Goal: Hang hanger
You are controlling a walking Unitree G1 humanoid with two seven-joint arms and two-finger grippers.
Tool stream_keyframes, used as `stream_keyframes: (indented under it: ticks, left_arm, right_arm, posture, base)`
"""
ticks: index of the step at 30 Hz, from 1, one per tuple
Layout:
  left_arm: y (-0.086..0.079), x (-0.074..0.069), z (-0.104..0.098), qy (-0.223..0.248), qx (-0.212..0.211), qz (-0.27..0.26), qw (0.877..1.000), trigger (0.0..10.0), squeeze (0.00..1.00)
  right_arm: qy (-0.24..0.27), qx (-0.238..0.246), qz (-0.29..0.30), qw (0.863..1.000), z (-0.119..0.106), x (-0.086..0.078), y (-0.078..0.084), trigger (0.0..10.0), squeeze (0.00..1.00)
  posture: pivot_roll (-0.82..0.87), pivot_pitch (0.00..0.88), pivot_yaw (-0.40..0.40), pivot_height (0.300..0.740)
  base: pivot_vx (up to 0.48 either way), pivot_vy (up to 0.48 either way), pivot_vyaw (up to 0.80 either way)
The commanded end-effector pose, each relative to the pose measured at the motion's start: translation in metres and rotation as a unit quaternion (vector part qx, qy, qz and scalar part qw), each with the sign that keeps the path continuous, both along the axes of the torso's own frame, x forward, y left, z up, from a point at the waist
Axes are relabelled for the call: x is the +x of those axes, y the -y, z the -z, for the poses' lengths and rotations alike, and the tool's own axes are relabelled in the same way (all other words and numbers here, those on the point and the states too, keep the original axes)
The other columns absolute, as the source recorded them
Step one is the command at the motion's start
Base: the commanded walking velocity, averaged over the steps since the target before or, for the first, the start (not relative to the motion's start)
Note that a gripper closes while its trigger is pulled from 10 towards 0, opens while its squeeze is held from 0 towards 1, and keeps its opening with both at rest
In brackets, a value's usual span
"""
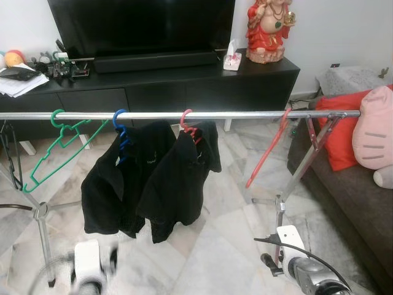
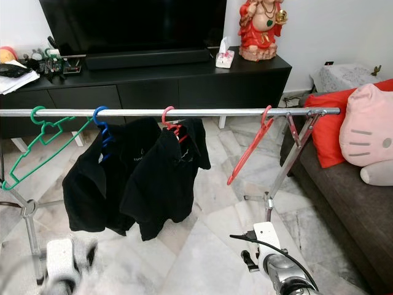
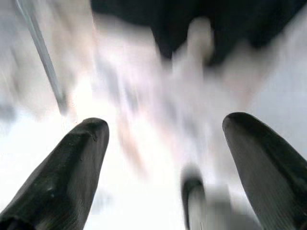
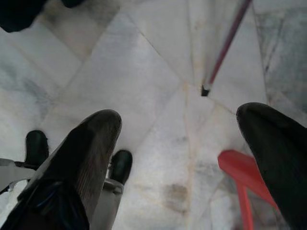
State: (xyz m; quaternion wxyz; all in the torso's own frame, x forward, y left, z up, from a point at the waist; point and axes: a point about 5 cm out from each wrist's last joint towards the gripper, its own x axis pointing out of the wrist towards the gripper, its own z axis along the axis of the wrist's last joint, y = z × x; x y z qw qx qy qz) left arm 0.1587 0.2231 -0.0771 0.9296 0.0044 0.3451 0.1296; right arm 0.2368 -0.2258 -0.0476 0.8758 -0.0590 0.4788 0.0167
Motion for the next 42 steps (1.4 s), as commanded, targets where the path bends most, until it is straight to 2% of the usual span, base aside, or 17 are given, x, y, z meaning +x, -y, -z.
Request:
stream_keyframes:
  ticks: [1,2,7,13,15,21,22,25,42]
  left_arm:
    - [-0.001,-0.006,0.004,-0.023,0.001,0.003,1.0,10.0,0.0]
    - [-0.001,-0.012,0.007,-0.039,0.0,-0.004,0.999,10.0,0.0]
    - [-0.004,-0.024,0.012,-0.066,-0.003,-0.023,0.998,10.0,0.0]
    - [0.003,-0.032,0.018,-0.092,-0.004,-0.029,0.995,10.0,0.0]
    - [0.016,-0.033,0.021,-0.096,-0.007,-0.027,0.995,10.0,0.0]
    - [0.034,-0.032,0.022,-0.094,-0.009,-0.02,0.995,10.0,0.0]
    - [0.024,-0.032,0.021,-0.094,-0.009,-0.025,0.995,10.0,0.0]
    - [0.013,-0.032,0.02,-0.094,-0.006,-0.028,0.995,10.0,0.0]
    - [0.011,-0.034,0.02,-0.092,-0.011,-0.021,0.996,10.0,0.0]
  right_arm:
    - [0.001,0.0,0.007,1.0,0.0,0.001,0.0,10.0,0.0]
    - [0.002,0.004,0.014,1.0,0.0,0.0,-0.001,10.0,0.0]
    - [0.002,0.01,0.025,1.0,0.001,0.0,-0.004,10.0,0.0]
    - [0.001,0.015,0.028,1.0,0.001,0.001,-0.007,10.0,0.0]
    - [0.002,0.016,0.028,0.999,0.002,0.001,-0.008,10.0,0.0]
    - [0.005,0.019,0.032,0.999,0.001,0.002,-0.01,10.0,0.0]
    - [0.005,0.019,0.034,0.999,0.001,0.002,-0.009,10.0,0.0]
    - [0.005,0.018,0.034,0.999,0.001,0.002,-0.009,10.0,0.0]
    - [0.004,0.021,0.035,0.999,0.002,0.001,-0.01,10.0,0.0]
  posture:
    - [-0.07,0.0,-0.007,0.732]
    - [-0.07,0.0,0.0,0.732]
    - [-0.08,0.0,0.016,0.732]
    - [-0.07,0.0,0.016,0.732]
    - [-0.07,0.0,0.023,0.732]
    - [-0.09,0.0,0.033,0.732]
    - [-0.09,0.0,0.032,0.732]
    - [-0.09,0.0,0.031,0.732]
    - [-0.1,0.0,0.04,0.732]
  base:
    - [0.0,0.0,0.0]
    - [0.0,0.0,0.0]
    - [0.0,0.0,0.0]
    - [0.0,0.0,0.0]
    - [0.0,0.0,0.0]
    - [0.0,0.0,0.0]
    - [0.0,0.0,0.0]
    - [0.0,0.0,0.0]
    - [0.0,0.0,0.0]
